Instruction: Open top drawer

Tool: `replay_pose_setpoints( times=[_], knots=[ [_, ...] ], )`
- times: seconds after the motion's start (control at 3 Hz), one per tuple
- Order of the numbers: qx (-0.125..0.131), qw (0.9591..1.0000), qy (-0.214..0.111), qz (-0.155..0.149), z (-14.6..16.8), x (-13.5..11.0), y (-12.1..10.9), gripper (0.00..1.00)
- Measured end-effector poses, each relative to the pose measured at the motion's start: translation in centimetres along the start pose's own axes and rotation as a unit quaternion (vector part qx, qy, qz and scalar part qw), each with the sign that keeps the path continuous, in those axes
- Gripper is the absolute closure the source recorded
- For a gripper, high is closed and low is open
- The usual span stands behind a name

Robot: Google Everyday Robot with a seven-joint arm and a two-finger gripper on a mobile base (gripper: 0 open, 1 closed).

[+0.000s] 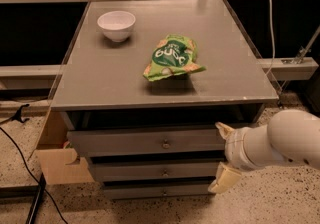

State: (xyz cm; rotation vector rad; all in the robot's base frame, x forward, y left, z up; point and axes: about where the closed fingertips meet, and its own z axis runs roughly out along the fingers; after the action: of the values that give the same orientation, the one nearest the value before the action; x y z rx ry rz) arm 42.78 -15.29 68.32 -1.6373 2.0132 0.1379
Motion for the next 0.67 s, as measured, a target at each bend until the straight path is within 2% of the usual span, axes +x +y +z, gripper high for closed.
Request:
replay_pose_setpoints(
  times=[0.67],
  knots=[
    [-0.01, 0.9994, 0.01, -0.031, 3.0, -0.3, -2.7, 0.0]
  ],
)
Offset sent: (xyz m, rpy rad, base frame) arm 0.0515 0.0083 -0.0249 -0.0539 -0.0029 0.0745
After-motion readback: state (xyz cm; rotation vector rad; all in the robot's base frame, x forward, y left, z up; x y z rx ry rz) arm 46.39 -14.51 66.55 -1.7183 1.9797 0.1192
